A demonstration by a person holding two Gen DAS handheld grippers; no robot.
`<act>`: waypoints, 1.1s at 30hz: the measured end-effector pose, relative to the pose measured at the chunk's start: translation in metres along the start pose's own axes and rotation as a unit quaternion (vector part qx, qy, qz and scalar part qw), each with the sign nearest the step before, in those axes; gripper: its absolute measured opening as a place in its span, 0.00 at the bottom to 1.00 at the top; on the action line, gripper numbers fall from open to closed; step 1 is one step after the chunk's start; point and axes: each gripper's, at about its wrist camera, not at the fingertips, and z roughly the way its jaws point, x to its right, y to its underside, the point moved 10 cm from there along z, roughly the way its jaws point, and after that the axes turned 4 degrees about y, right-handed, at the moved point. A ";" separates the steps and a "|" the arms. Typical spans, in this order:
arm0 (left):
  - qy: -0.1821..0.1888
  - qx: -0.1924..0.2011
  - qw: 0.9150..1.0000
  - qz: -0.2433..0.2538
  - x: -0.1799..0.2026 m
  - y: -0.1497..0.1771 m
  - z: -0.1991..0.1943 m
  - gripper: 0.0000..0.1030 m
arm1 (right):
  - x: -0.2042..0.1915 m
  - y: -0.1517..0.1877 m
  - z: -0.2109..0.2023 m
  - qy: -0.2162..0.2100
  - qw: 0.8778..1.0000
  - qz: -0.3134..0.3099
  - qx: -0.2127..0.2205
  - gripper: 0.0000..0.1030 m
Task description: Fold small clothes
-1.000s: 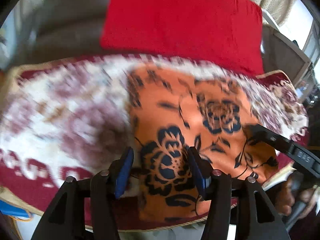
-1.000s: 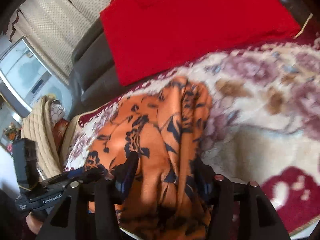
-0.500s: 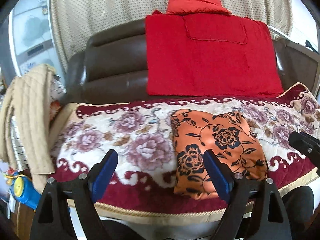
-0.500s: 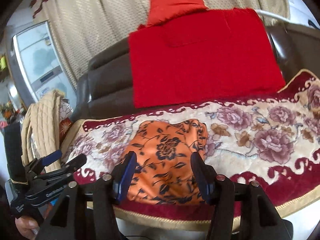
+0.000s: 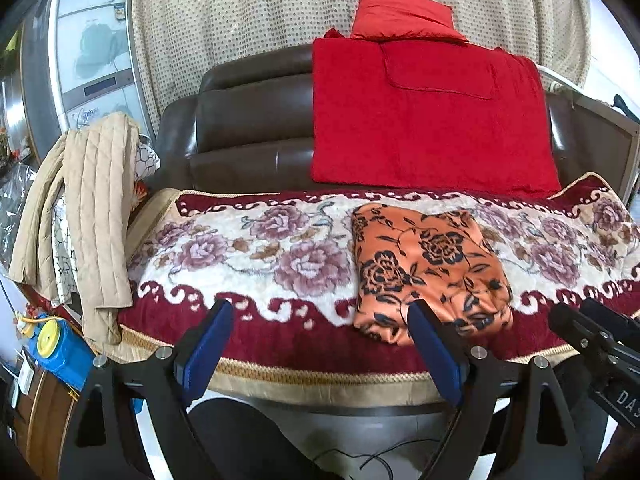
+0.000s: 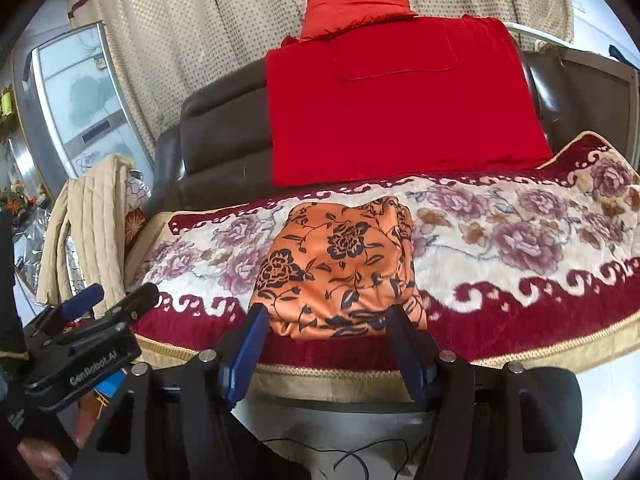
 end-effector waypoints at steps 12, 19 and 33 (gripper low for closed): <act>-0.008 0.018 1.000 0.016 0.008 0.003 -0.024 0.86 | 0.007 0.004 -0.021 0.025 0.999 -0.004 0.022 0.63; -0.005 0.014 1.000 0.018 0.011 0.003 -0.022 0.86 | 0.006 0.006 -0.020 0.027 0.999 -0.006 0.019 0.63; -0.008 0.004 1.000 0.025 0.013 0.005 -0.017 0.86 | 0.008 0.006 -0.015 0.031 0.999 -0.004 0.015 0.63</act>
